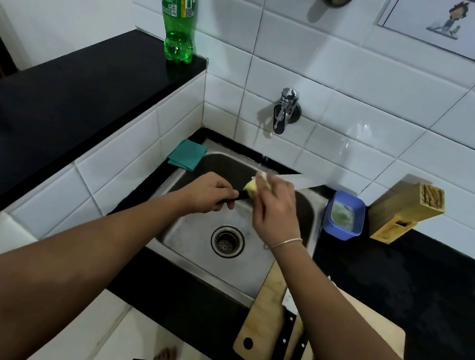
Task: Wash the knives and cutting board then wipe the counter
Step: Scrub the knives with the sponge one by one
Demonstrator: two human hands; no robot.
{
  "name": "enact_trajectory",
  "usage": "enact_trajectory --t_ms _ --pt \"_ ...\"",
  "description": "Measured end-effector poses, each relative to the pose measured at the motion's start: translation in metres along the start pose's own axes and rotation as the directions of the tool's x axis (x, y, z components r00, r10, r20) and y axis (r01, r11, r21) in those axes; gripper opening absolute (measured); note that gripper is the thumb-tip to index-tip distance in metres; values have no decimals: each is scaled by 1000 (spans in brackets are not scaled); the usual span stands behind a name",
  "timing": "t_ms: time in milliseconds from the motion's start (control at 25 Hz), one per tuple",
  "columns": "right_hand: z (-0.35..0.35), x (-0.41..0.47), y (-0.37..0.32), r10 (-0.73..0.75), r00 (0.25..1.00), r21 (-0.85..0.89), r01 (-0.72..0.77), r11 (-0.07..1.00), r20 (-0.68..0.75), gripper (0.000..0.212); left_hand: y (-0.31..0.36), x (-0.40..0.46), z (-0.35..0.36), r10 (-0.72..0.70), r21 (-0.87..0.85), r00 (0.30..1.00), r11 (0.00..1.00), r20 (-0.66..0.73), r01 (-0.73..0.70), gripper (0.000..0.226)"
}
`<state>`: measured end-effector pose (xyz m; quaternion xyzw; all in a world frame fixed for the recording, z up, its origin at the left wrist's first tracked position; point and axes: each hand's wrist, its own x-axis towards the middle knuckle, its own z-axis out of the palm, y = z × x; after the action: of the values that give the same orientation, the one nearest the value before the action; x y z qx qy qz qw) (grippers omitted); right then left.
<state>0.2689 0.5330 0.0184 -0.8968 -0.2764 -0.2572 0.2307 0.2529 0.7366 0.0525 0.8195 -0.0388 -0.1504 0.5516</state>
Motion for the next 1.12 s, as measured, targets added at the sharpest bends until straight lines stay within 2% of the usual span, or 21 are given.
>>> enact_trajectory --t_ms 40,80,120,160,200,240,280,320,400,480,520,640,680,760,800,840,880,960,1000,1120 --pt "-3 -3 4 -109 994 -10 110 994 28 40 -1 -2 -3 2 -8 1000 1000 15 -2 33" --pt "-9 -4 18 -116 993 -43 118 992 32 39 -3 -4 -5 1 -6 999 1000 34 -1 33" --pt "-18 -4 33 1 1000 -77 1 997 16 38 -5 -7 -6 1 2 999 1000 48 -1 33" --pt "-27 -2 46 204 979 -85 -204 975 -5 38 -6 -9 -6 4 8 998 1000 58 -5 34" --pt "-34 2 56 414 910 -78 -415 907 -29 38 -6 -9 -3 5 3 998 1000 61 -5 36" --pt "-33 7 55 540 841 -66 -542 838 -47 38 -4 -8 0 -3 -17 998 1000 59 4 41" --pt "-27 11 42 558 829 -38 -558 829 -34 38 -1 -6 5 -24 -51 998 998 53 27 51" --pt "-18 14 19 492 870 5 -492 871 -31 37 4 -4 10 -59 -94 997 994 45 63 64" --pt "0 2 -29 212 976 109 -207 972 -40 35 9 2 17 -145 -190 989 971 27 148 84" --pt "-1 -16 -36 -71 997 112 72 991 -11 36 9 2 20 -188 -244 982 951 31 190 90" --pt "-10 -18 -25 -90 996 82 89 993 10 36 8 1 21 -183 -245 982 951 45 189 95" --pt "-23 -10 -5 250 965 60 -246 967 -78 31 9 0 28 -155 -252 986 954 55 164 105" --pt "-20 -7 -12 236 968 69 -231 971 -90 29 12 2 30 -171 -293 984 939 47 177 102" --pt "-5 -14 -30 -40 997 88 46 995 -64 29 19 5 32 -238 -407 970 883 41 234 90" --pt "-4 -21 -32 -179 983 102 183 978 -43 28 21 6 31 -264 -452 962 852 64 264 87" --pt "-10 -25 -26 -242 970 92 244 965 -28 26 21 7 30 -275 -473 956 833 98 288 88" --pt "-16 -26 -16 -207 977 71 210 975 -44 26 21 8 30 -272 -471 954 830 126 299 92" --pt "-22 -21 -10 18 994 60 -12 998 -108 25 22 9 33 -270 -460 952 834 144 306 98" --pt "-20 -20 -16 43 993 63 -36 997 -108 27 23 10 37 -289 -473 947 820 143 322 100" --pt "-9 -31 -29 -239 971 69 239 968 -10 32 23 14 41 -305 -496 938 796 166 347 110"
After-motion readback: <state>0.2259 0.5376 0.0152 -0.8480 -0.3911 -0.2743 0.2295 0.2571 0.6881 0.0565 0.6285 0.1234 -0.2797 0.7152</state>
